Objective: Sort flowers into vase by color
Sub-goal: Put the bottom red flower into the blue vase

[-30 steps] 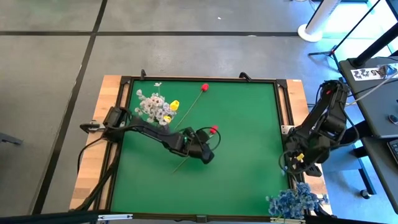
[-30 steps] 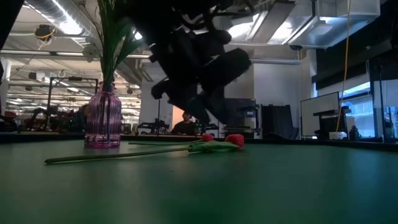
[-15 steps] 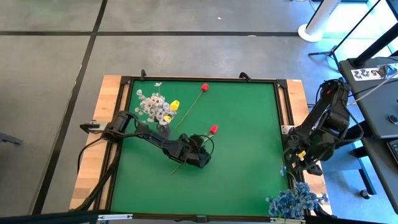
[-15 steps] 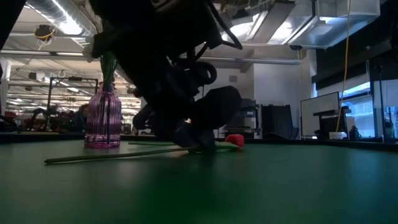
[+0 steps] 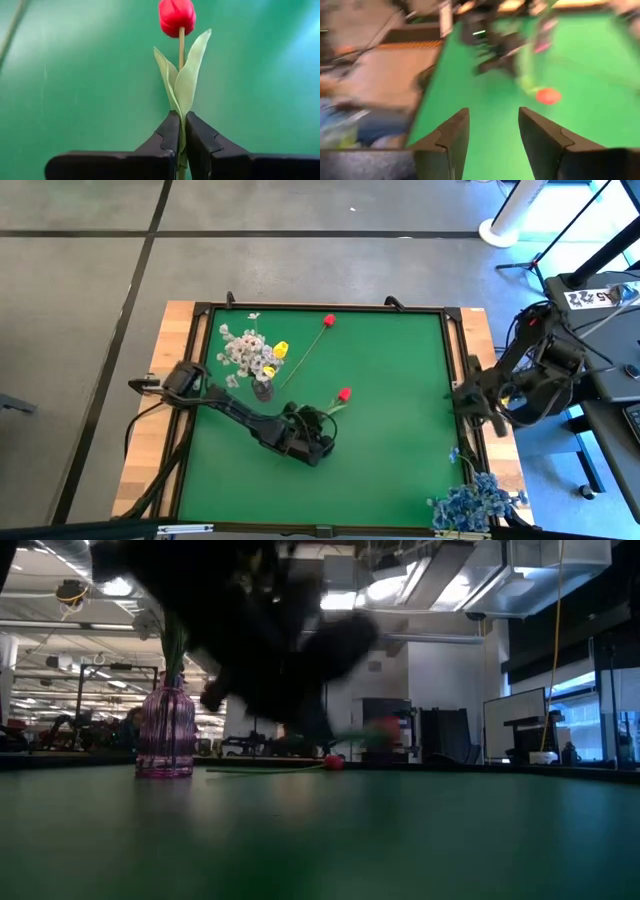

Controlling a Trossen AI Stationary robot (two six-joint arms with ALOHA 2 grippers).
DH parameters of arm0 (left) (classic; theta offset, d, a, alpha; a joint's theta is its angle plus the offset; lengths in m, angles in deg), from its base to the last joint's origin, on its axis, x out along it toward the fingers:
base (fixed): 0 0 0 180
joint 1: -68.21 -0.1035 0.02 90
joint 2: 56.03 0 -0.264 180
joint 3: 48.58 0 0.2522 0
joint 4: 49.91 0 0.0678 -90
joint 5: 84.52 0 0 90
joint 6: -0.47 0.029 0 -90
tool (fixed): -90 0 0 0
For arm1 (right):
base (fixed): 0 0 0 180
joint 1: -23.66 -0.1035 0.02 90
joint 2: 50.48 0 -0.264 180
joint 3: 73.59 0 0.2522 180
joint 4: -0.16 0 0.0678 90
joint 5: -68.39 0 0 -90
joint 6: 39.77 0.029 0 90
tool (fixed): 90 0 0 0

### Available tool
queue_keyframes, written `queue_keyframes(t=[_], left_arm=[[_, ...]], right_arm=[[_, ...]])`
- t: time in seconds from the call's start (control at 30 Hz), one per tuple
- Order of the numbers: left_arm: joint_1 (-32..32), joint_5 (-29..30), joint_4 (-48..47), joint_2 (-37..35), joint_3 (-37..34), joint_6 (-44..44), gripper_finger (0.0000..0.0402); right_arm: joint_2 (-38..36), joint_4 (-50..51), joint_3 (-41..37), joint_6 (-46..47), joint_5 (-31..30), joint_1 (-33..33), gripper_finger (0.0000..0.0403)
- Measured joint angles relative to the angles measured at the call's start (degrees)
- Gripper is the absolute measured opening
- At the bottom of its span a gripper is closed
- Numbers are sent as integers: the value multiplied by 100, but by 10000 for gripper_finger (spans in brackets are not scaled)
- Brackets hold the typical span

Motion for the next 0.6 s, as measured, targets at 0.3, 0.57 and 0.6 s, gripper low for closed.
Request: queue_keyframes(t=[0.3,0.57,0.6], left_arm=[[352,57,3314,-698,22,3017,7],[325,-1234,6274,-637,22,5638,6],[312,-1445,6576,-637,22,5890,7]], right_arm=[[802,-1490,-417,-1540,-198,851,175],[1480,-3877,-967,-3331,1092,1868,217],[1507,-4208,-1040,-3477,961,1911,222]])
